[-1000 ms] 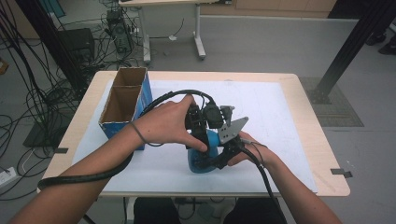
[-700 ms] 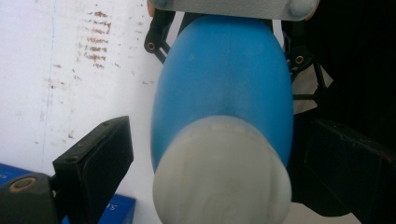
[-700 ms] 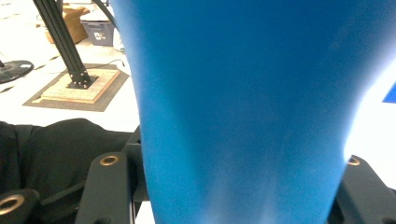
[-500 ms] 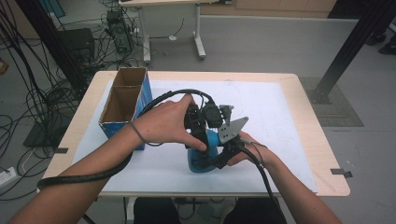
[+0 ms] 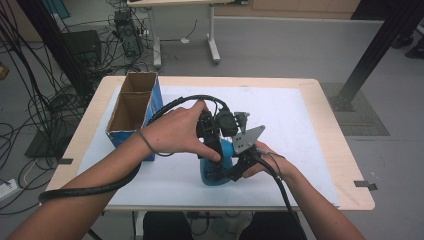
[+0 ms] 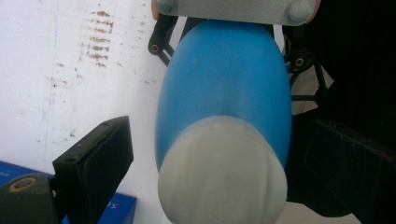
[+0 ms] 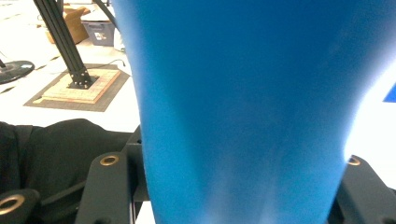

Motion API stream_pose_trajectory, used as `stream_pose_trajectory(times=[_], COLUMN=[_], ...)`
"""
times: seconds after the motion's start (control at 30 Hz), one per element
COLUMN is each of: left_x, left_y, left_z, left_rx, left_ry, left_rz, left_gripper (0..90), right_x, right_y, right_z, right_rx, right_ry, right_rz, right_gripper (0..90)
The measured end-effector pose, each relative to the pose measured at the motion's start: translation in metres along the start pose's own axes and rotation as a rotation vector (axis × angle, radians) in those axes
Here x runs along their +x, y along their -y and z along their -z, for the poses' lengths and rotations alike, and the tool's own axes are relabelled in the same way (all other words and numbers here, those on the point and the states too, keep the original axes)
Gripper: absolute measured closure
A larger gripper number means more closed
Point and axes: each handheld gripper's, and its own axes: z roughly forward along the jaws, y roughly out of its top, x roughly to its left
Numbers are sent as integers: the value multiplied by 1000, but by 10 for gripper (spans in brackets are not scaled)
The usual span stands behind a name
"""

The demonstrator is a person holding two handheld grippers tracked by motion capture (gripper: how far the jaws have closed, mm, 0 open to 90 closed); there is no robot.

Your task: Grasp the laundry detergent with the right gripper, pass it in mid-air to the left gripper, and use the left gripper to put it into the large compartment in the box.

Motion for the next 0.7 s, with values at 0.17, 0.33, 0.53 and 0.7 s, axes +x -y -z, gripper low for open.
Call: stream_pose_trajectory(times=[0.17, 0.33, 0.53, 0.7], left_x=[0, 0, 0, 0], left_y=[0, 1, 1, 2], left_z=[0, -1, 0, -2], left_rx=[1, 3, 2, 3], left_ry=[1, 2, 2, 2], left_rz=[-5, 3, 1, 4], left_gripper=[80, 80, 80, 80], right_x=[0, 0, 0, 0], right_y=[0, 0, -1, -1], right_z=[-1, -2, -1, -3], right_rx=[3, 1, 2, 4], right_ry=[-4, -4, -2, -3], right_rz=[0, 1, 1, 2], right_gripper=[422, 422, 422, 422])
